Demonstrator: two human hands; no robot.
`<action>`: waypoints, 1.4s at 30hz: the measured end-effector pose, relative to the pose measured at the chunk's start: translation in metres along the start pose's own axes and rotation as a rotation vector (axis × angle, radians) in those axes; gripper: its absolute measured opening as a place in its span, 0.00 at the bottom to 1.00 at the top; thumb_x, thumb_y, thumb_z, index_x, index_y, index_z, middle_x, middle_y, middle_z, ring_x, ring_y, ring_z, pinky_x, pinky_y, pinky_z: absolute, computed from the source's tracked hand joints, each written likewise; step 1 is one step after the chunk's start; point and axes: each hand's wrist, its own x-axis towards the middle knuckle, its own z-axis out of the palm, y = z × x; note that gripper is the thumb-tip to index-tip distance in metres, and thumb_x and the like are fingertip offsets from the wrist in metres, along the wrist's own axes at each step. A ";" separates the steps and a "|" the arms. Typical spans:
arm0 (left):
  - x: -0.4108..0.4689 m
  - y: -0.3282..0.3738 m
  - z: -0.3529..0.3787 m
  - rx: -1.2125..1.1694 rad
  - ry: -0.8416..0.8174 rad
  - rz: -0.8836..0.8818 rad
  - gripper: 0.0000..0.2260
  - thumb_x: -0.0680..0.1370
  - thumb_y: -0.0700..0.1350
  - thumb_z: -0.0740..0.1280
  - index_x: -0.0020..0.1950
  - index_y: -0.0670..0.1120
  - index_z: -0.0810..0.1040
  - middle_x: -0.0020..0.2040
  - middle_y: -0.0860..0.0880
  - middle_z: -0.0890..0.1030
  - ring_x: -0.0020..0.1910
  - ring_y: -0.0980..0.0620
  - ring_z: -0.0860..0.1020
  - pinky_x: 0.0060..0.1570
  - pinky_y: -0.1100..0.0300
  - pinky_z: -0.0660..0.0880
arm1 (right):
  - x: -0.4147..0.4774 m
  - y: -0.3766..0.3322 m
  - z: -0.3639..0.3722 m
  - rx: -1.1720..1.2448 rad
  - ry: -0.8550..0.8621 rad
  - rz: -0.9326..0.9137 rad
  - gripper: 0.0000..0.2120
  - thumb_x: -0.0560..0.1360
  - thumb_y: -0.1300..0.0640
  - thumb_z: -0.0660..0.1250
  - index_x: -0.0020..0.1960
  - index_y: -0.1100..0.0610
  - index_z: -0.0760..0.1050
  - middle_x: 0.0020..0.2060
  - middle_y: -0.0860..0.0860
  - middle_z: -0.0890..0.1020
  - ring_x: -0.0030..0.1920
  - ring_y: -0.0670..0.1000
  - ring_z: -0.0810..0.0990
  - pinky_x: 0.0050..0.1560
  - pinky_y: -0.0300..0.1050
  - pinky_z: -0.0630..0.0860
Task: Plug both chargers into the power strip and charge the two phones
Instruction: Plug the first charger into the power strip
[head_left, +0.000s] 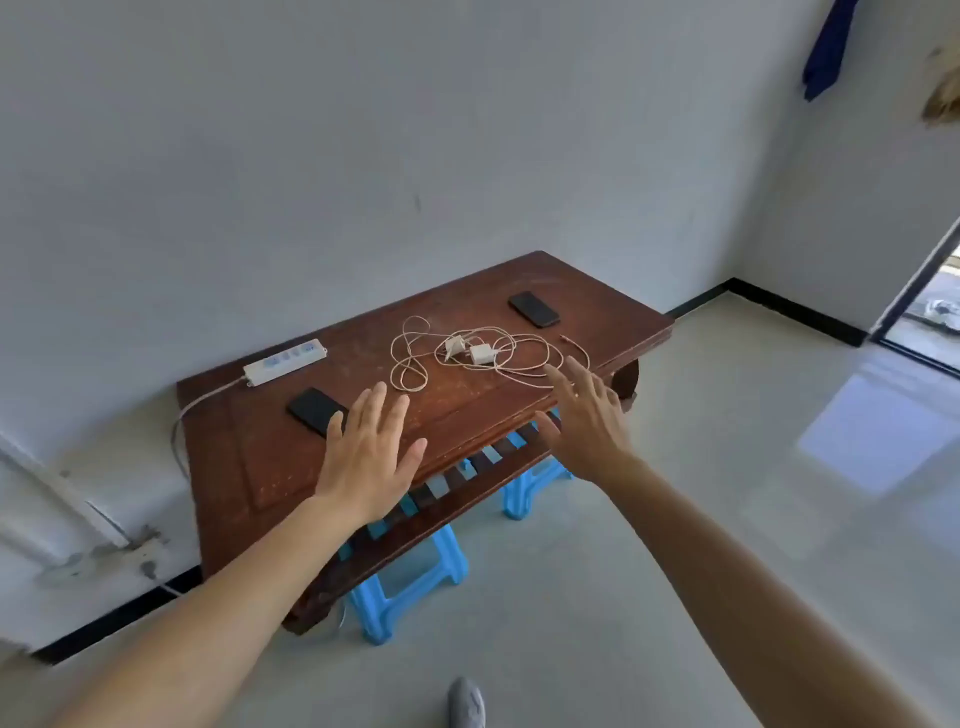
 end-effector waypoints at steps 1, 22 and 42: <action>0.016 -0.004 0.014 -0.004 -0.038 -0.030 0.30 0.82 0.61 0.51 0.80 0.47 0.57 0.82 0.40 0.54 0.81 0.42 0.52 0.75 0.37 0.56 | 0.016 0.004 0.011 -0.009 -0.037 -0.030 0.31 0.80 0.43 0.63 0.79 0.51 0.60 0.79 0.58 0.63 0.76 0.61 0.64 0.73 0.62 0.63; 0.351 -0.040 0.226 -0.065 -0.537 -0.296 0.32 0.82 0.58 0.58 0.81 0.47 0.52 0.83 0.42 0.50 0.81 0.42 0.49 0.77 0.41 0.56 | 0.397 0.085 0.196 0.171 -0.538 -0.244 0.20 0.78 0.54 0.65 0.69 0.55 0.74 0.65 0.55 0.78 0.64 0.59 0.76 0.59 0.56 0.76; 0.342 -0.037 0.263 -0.133 -0.696 -0.566 0.33 0.83 0.57 0.56 0.82 0.47 0.44 0.82 0.51 0.40 0.81 0.50 0.42 0.78 0.48 0.55 | 0.466 0.038 0.308 0.240 -0.828 -0.393 0.18 0.81 0.50 0.65 0.67 0.58 0.68 0.58 0.56 0.82 0.58 0.59 0.80 0.58 0.54 0.71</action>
